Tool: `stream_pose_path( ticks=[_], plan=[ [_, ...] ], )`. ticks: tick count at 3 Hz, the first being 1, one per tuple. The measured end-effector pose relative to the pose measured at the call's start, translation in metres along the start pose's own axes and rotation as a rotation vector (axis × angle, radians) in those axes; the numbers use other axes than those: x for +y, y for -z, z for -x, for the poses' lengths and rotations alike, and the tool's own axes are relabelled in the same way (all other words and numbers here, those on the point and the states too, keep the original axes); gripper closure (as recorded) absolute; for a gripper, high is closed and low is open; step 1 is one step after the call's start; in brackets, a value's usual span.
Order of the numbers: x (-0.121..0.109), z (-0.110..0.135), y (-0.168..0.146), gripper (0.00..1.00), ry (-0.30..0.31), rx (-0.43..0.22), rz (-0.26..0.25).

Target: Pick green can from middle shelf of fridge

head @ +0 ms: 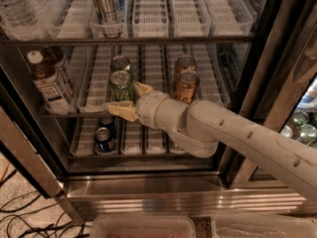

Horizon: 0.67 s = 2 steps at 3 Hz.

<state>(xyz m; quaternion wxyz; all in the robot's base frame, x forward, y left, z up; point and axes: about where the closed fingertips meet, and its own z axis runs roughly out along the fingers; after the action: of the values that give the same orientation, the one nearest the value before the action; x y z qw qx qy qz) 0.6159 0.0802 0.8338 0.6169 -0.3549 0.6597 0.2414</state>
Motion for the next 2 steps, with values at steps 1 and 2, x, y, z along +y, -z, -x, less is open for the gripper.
stream_pose_path(
  ticks=[1, 2],
  plan=[
    [0.000, 0.000, 0.000, 0.28, 0.000, 0.000, 0.000],
    [0.009, 0.001, -0.014, 0.28, 0.010, -0.003, 0.036]
  ],
)
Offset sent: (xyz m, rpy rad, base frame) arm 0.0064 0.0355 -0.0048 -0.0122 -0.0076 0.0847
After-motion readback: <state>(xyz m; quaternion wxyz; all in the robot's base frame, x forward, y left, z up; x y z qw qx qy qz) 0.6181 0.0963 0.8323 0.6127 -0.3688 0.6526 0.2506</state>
